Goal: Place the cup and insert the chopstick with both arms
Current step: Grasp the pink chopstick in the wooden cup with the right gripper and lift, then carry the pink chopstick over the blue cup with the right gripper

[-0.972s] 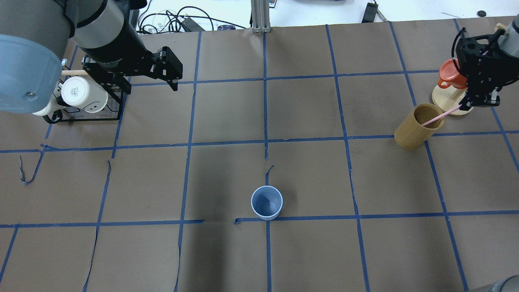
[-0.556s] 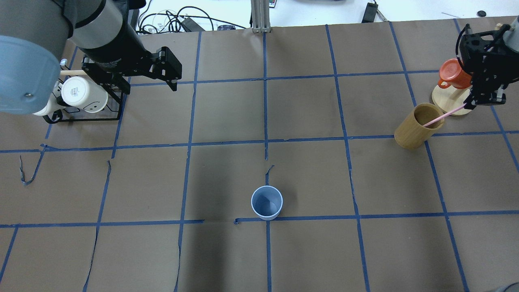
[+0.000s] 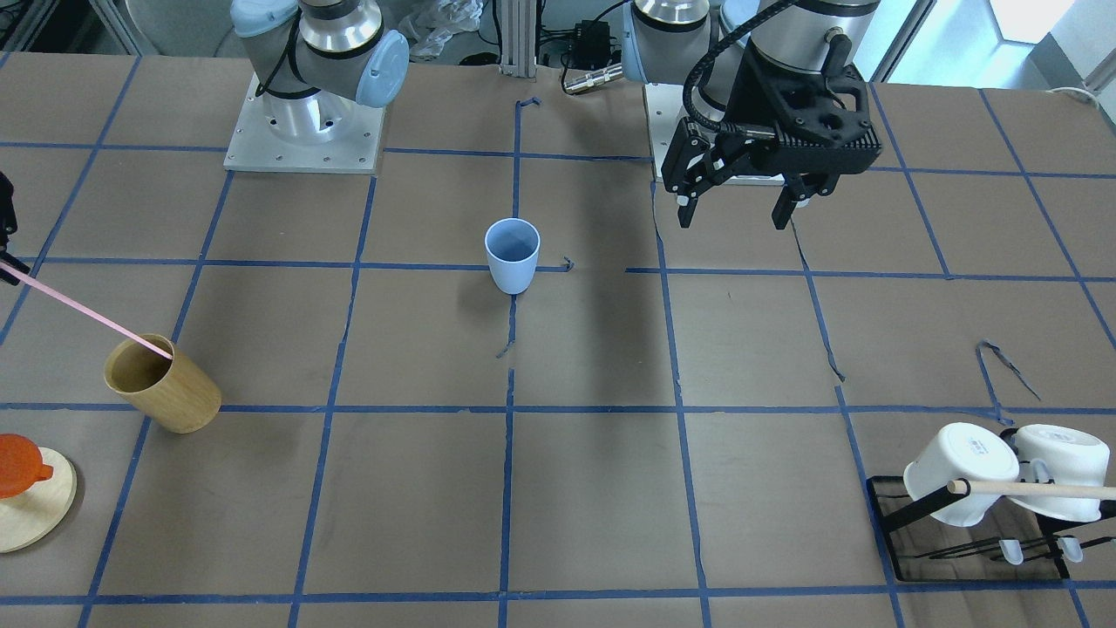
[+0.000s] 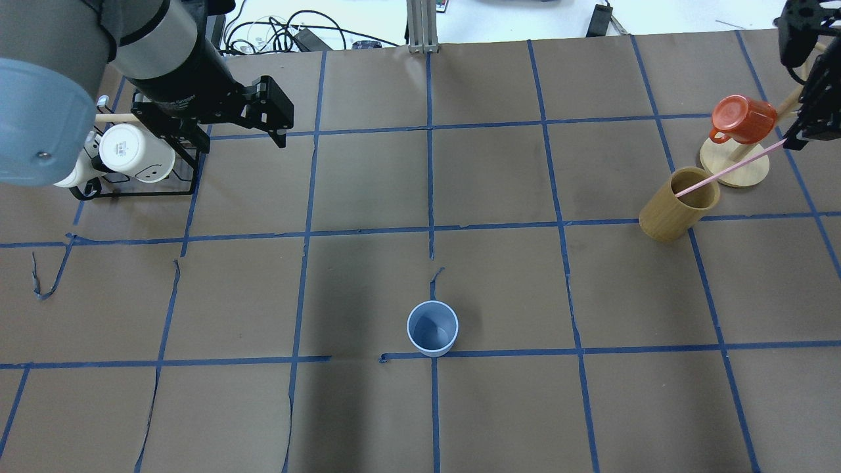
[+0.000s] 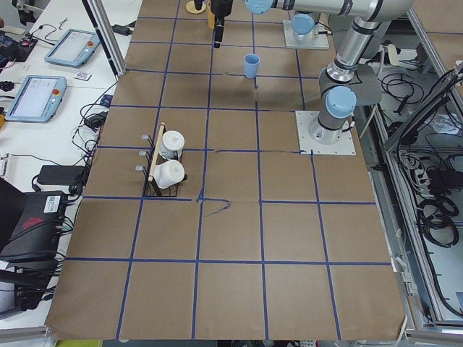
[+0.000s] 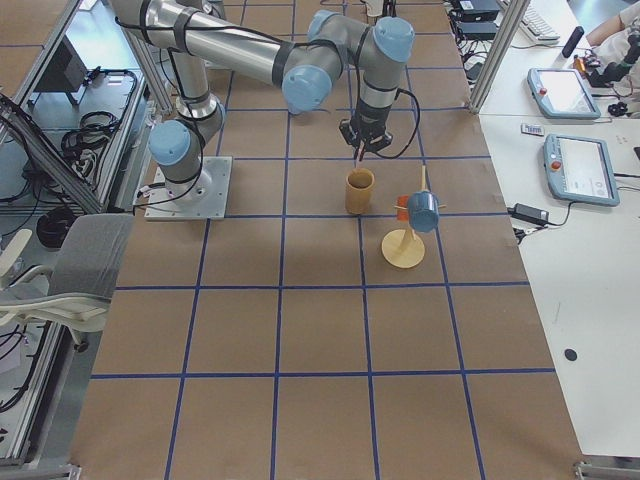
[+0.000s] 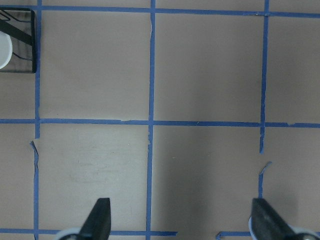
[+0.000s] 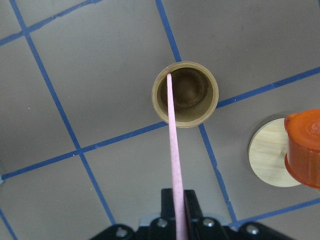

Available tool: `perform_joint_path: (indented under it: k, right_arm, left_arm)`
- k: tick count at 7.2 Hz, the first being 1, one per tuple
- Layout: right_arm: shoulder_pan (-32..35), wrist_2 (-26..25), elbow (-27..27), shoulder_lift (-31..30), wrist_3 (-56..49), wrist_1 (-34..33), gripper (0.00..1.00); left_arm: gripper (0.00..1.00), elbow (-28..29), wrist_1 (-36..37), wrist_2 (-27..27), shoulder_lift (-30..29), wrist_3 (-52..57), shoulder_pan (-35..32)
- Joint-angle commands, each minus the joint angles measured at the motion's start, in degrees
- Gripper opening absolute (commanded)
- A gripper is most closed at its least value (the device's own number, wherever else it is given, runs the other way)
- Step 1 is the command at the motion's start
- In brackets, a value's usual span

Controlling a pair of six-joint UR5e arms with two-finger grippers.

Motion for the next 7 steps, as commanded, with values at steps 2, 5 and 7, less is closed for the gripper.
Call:
perform_joint_path:
  k: [2,5,7]
  right_arm:
    - [11.3,-2.69,-6.63,-1.94,22.38,9.14,0.0]
    - [27.36,6.42,-4.71,-3.18,57.74,13.09,0.0]
    - [38.01,7.68,-2.51,-3.0,76.85,11.78,0.0]
  left_arm:
    - [1.0,0.0,-0.15,0.03,0.07,0.0,0.06]
    - [1.0,0.0,-0.06,-0.06,0.07,0.0,0.15]
    - [1.0,0.0,-0.15,0.03,0.07,0.0,0.15]
